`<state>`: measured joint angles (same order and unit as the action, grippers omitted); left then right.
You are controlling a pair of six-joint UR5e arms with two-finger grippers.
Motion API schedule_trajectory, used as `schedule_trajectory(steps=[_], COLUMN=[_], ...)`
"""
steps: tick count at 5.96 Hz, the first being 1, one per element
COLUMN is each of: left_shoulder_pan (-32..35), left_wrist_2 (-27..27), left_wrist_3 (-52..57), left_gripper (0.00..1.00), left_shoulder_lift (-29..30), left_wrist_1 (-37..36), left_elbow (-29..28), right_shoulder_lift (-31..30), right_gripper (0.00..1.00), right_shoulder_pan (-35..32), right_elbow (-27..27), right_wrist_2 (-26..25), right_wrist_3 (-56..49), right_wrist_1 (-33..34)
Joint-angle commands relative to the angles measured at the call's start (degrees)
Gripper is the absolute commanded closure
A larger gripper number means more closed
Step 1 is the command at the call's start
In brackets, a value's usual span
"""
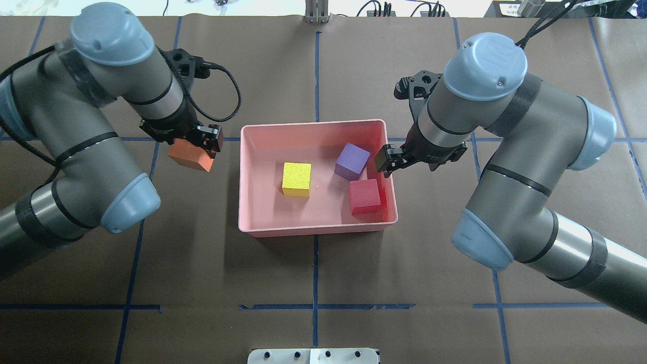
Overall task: Place blocks into pink bin with both arms
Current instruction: 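Lower the orange cube into the bin while the right gripper withdraws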
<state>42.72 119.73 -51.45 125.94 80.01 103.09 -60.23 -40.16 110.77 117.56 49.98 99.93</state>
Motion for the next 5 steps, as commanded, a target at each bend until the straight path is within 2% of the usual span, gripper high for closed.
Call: schedule_trajectory(steps=[1, 2, 3, 4, 5], left_shoulder_pan=[-5.7, -10.0, -11.8, -12.6, -12.7], left_wrist_2=[-1.9, -6.2, -7.7, -8.6, -9.9], left_wrist_3=[-14.1, -18.6, -21.4, -21.8, -21.3], left_gripper=[0.45, 0.42, 0.37, 0.0, 0.0], left_shoulder_lift=[10.8, 15.6, 19.9, 20.5, 20.3], left_wrist_1=[-0.4, -0.3, -0.2, 0.1, 0.1], left_elbow=[-6.4, -11.1, -15.9, -17.0, -17.0], right_shoulder_lift=[-3.0, -3.4, -3.7, -3.8, -3.8], right_gripper=[0.0, 0.0, 0.0, 0.0, 0.0], right_shoulder_pan=[-1.6, -1.8, -1.8, -1.8, -1.8], right_elbow=[1.9, 2.0, 2.0, 2.0, 2.1], right_wrist_2=[0.2, 0.3, 0.3, 0.3, 0.3], right_wrist_3=[-4.5, -4.9, -4.9, -4.9, -5.1], right_wrist_1=[0.1, 0.1, 0.0, 0.0, 0.0])
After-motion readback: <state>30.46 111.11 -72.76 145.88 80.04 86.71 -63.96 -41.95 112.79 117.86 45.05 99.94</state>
